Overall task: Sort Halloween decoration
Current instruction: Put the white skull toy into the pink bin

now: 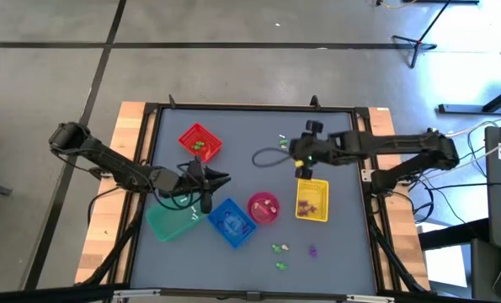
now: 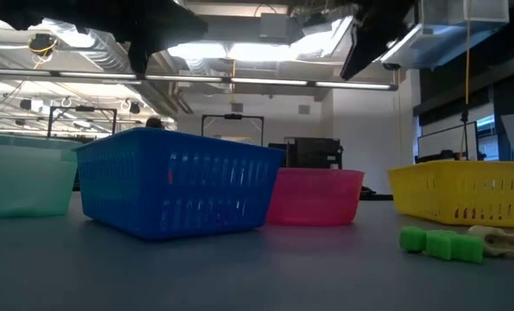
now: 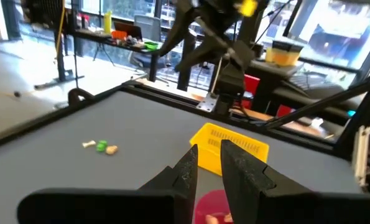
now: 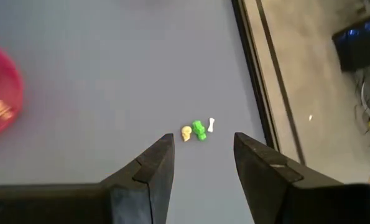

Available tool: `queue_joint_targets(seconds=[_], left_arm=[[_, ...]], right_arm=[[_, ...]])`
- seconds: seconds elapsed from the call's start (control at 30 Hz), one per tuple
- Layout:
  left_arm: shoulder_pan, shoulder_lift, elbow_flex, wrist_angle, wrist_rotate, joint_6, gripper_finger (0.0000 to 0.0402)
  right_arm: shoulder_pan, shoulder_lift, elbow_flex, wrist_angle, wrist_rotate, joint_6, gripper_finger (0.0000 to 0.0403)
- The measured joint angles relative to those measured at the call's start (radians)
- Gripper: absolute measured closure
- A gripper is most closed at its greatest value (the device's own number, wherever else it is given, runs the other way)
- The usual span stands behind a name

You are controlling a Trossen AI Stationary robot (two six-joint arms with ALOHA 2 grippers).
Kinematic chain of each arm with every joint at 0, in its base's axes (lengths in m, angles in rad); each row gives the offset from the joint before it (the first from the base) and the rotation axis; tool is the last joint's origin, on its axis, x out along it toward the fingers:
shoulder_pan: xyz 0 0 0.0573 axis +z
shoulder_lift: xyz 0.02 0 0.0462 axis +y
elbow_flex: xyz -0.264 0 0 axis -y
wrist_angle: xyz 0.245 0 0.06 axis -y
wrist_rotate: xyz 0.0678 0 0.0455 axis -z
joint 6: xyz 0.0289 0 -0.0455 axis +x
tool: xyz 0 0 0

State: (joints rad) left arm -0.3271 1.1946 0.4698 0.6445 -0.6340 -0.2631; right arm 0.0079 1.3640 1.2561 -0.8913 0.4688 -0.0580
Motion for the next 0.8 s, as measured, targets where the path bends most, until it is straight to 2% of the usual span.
queue_joint_targets(seconds=[0.2,0.4,0.8], left_arm=[[0.003,0.0,0.0,-0.002,0.0,0.061,0.0346],[0.003,0.0,0.0,-0.012,0.0,0.076,0.0346],[0.003,0.0,0.0,-0.03,0.001,0.074,0.0346]], right_arm=[[-0.129,0.015,-0.053,0.109,-0.11,0.0,0.0237],[-0.196,0.045,-0.06,0.132,-0.247,-0.001,0.0237],[-0.234,0.201,-0.06,0.143,-0.267,-0.044,0.0237]])
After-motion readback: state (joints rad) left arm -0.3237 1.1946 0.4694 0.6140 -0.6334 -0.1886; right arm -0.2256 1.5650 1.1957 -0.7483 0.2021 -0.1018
